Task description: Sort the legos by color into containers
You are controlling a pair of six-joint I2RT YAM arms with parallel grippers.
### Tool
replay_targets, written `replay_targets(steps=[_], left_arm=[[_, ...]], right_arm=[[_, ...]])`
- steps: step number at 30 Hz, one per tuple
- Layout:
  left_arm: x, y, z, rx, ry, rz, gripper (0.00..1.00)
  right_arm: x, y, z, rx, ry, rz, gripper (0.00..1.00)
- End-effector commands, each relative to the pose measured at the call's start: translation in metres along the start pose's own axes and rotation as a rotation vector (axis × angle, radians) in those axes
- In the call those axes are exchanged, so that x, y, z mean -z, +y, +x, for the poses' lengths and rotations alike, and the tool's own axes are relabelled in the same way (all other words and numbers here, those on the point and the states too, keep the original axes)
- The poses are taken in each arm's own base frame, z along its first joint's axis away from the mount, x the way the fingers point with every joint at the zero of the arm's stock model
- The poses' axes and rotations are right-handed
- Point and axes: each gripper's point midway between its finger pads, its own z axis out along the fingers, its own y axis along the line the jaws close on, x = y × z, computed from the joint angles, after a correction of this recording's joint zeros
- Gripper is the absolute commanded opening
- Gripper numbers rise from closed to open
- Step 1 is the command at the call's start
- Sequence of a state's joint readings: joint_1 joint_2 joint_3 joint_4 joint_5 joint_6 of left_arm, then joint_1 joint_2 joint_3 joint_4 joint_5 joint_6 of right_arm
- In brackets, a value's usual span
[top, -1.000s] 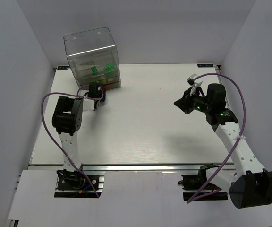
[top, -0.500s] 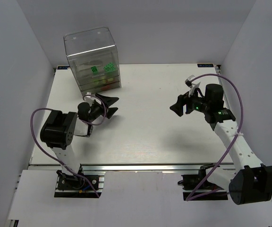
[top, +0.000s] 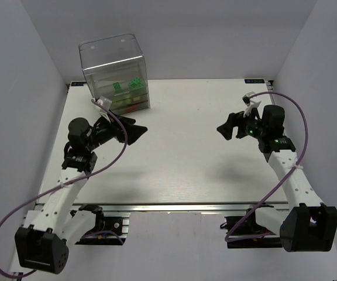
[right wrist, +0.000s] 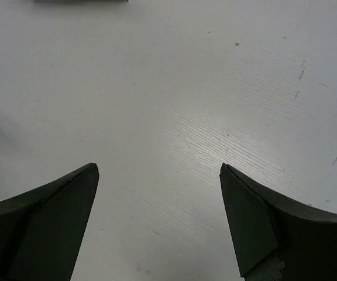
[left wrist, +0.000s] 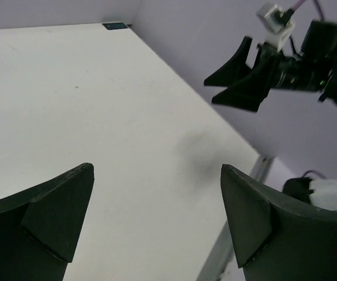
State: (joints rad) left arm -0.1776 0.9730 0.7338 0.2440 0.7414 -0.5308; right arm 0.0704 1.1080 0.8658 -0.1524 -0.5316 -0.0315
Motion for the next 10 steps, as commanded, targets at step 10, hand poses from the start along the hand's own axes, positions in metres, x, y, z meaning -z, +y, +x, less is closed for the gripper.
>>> replay_targets(steps=[10], left_arm=[[0.054,0.019,0.044,-0.288,0.094,-0.194,0.98]], right_arm=[[0.029,-0.012,-0.026,-0.015,-0.169,0.021,0.89]])
